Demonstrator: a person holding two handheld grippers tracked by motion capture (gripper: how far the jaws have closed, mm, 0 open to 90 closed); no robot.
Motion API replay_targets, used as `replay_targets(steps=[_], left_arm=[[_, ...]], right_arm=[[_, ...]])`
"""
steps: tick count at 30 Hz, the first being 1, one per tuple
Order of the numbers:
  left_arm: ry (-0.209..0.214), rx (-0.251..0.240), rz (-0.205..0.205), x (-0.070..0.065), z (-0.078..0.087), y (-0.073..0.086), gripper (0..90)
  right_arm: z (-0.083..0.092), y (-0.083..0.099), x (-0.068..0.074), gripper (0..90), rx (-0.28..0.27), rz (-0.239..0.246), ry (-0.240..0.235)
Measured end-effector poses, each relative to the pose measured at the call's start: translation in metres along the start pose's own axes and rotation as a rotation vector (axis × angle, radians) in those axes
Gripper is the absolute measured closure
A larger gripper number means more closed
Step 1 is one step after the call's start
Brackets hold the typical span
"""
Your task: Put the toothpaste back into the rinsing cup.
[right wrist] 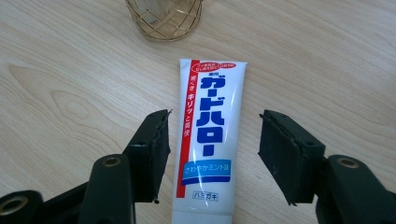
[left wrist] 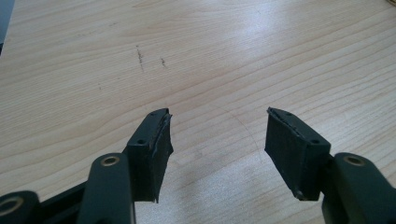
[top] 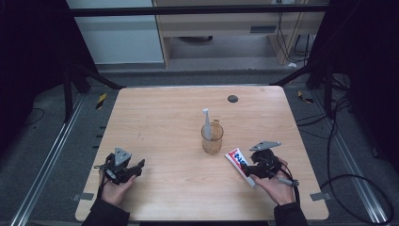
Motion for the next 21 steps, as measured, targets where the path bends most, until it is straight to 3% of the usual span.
replay_targets(steps=[21], left_arm=[[-0.003,0.001,0.002,0.000,0.001,0.000,39.6]], right_arm=[[-0.024,0.005,0.001,39.5,0.116,-0.005,-0.042]])
Point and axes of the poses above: each handheld gripper's, and its own axes: z roughly backward along the jaws, y roughly out of its underside, x roughly to its left, the point moved 2 cm from there along -z, roughly forward along the jaws, and after that the axes turned 7 degrees about z, right-handed, at the moved point
